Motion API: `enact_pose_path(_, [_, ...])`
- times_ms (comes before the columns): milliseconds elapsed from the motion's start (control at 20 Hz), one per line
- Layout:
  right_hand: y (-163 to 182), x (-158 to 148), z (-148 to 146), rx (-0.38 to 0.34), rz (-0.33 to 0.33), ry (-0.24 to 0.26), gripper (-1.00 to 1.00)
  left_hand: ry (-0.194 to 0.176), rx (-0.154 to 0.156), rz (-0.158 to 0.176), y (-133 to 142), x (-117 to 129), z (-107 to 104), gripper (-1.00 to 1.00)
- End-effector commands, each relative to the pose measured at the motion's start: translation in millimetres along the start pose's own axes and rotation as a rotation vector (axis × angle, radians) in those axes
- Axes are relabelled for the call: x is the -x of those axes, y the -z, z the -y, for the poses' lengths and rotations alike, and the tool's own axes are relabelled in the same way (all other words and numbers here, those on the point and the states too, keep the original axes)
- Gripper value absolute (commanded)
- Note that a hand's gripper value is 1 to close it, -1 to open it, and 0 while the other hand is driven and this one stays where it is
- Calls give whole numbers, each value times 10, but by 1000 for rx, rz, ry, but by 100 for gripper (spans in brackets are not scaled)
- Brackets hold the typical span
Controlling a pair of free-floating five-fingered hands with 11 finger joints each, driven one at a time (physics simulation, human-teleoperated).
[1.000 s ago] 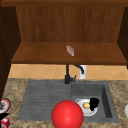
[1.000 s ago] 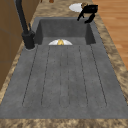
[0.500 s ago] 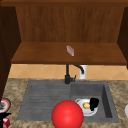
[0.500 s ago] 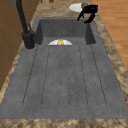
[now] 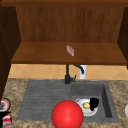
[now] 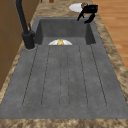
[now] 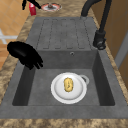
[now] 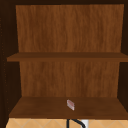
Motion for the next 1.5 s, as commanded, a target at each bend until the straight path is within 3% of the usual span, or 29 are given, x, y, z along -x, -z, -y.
enact_pose_path(0, [0, 0, 0, 0, 0, 0, 0, -9, 13, 20, -130, -13, 58, -100])
enact_pose_path(150, [0, 0, 0, 0, 0, 0, 0, 6, 5, 20, -188, -109, 141, -100])
enact_pose_path(250, [0, 0, 0, 0, 0, 0, 0, 44, 0, 32, -197, -200, 160, -100])
enact_pose_path(450, [0, 0, 0, 0, 0, 0, 0, 51, -20, 15, -202, -145, 135, -100])
enact_pose_path(550, [0, 0, 0, 0, 0, 0, 0, 22, -33, -4, -182, -120, 109, -100])
enact_pose_path(700, [0, 0, 0, 0, 0, 0, 0, 12, -26, -8, -166, -85, 65, -100])
enact_pose_path(800, [0, 0, 0, 0, 0, 0, 0, 24, -19, 13, -166, -78, 59, -100])
enact_pose_path(950, [0, 0, 0, 0, 0, 0, 0, 4, -22, 1, -167, -38, 33, -100])
enact_pose_path(1250, [0, 0, 0, 0, 0, 0, 0, 6, -37, -3, -172, -4, -44, -100])
enact_pose_path(1450, [0, 0, 0, 0, 0, 0, 0, -51, -33, -13, -201, 80, -68, -100])
